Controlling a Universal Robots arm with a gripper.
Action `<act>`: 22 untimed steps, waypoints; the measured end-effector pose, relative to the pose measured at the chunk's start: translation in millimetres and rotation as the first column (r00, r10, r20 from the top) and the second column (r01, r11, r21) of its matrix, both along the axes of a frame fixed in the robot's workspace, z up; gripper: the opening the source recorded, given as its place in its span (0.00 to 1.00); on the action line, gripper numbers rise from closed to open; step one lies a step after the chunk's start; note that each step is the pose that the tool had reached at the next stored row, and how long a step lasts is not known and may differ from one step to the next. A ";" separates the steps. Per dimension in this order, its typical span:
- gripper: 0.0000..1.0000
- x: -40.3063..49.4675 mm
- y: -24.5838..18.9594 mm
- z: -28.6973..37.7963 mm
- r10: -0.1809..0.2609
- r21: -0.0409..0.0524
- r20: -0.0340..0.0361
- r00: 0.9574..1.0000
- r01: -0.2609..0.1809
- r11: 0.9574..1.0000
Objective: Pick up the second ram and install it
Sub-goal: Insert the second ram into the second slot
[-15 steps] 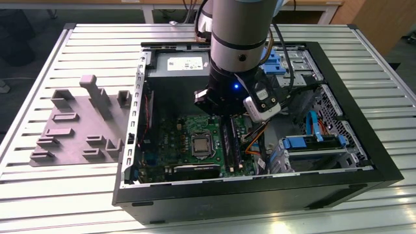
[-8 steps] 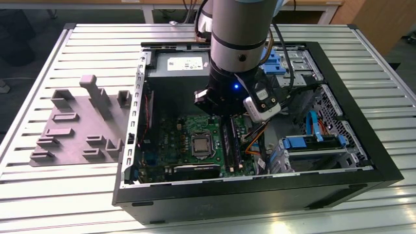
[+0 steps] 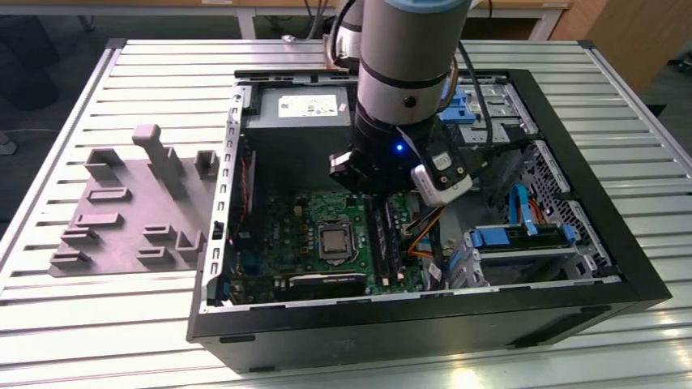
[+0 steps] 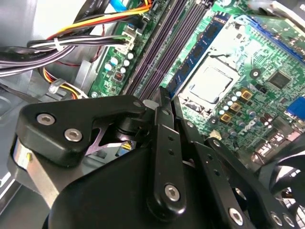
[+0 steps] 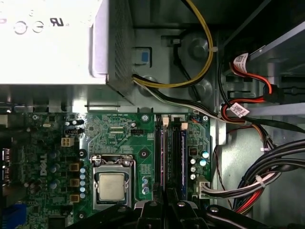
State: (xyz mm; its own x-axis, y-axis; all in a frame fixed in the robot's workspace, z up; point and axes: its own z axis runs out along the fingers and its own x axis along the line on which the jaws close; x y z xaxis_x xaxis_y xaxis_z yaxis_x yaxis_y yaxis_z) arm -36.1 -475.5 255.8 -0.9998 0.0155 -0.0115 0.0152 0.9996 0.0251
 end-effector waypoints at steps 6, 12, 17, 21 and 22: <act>0.14 0.8 0.0 -10.7 -0.001 0.000 0.000 1.000 0.001 1.000; 0.14 1.2 0.0 -13.9 -0.002 0.000 0.000 1.000 0.002 1.000; 0.14 1.2 0.0 -14.9 -0.002 0.000 0.000 1.000 0.002 1.000; 0.14 1.3 0.0 -14.9 -0.002 0.000 0.000 1.000 0.002 1.000; 0.14 1.3 0.0 -14.9 -0.002 0.000 0.000 1.000 0.002 1.000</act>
